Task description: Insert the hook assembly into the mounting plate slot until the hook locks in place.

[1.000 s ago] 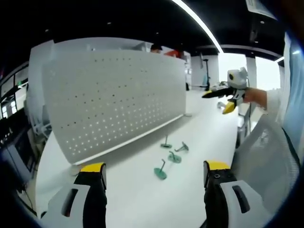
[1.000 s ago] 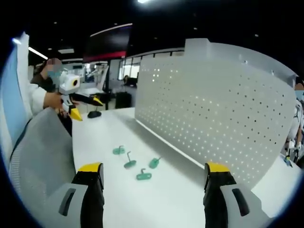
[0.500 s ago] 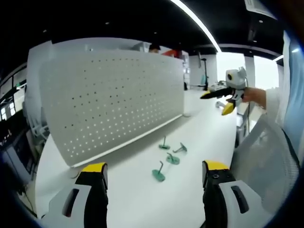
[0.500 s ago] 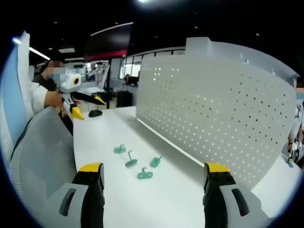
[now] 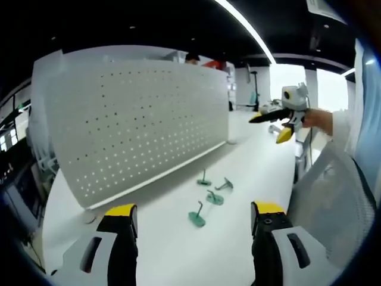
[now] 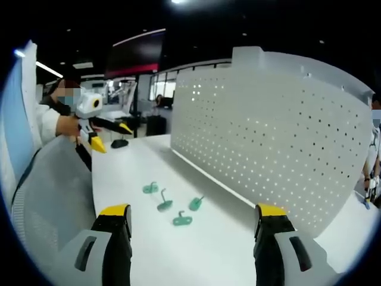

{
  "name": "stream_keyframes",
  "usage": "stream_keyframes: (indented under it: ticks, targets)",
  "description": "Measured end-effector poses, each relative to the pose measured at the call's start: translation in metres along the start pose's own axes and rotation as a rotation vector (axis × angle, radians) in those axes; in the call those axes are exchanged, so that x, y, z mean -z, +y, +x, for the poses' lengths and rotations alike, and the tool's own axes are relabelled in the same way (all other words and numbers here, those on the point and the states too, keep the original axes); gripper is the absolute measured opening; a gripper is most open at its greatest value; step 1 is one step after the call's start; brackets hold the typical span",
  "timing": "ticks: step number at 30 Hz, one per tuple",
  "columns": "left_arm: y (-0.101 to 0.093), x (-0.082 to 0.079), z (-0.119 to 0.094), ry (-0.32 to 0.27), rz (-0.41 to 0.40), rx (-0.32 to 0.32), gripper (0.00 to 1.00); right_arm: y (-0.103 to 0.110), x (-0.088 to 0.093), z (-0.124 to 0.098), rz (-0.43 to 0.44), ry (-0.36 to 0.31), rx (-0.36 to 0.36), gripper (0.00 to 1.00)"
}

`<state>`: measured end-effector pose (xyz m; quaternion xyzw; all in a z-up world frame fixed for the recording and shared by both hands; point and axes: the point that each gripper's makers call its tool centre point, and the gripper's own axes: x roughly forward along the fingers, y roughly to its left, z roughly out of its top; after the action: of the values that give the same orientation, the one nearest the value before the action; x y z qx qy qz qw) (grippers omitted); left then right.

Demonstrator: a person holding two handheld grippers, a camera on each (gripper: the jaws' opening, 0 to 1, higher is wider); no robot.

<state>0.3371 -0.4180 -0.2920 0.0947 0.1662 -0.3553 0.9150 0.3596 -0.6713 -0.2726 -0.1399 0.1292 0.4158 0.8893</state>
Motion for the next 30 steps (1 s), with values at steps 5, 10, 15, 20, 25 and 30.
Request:
stream_keyframes:
  ticks: [5,10,15,20,25,30]
  targets:
    - [-0.005,0.000,0.005,0.015,0.019,0.018,0.74,0.000,0.000,-0.001,-0.002,-0.004,-0.002,0.86]
    - [-0.004,-0.005,0.010,0.013,0.046,0.029,0.62,0.000,0.003,-0.003,0.000,0.004,0.003,0.85]
    - [-0.005,-0.012,0.016,0.022,0.080,0.051,0.53,0.000,0.003,-0.005,0.003,0.002,0.007,0.85]
    - [-0.008,-0.016,0.027,0.035,0.097,0.069,0.48,-0.002,0.004,-0.006,0.003,0.002,0.012,0.85]
    - [-0.007,-0.013,0.037,0.066,0.094,0.083,0.47,-0.002,0.003,-0.004,0.008,-0.006,0.013,0.85]
    - [-0.003,-0.007,0.045,0.096,0.081,0.097,0.44,0.000,0.002,-0.002,0.005,-0.008,0.010,0.85]
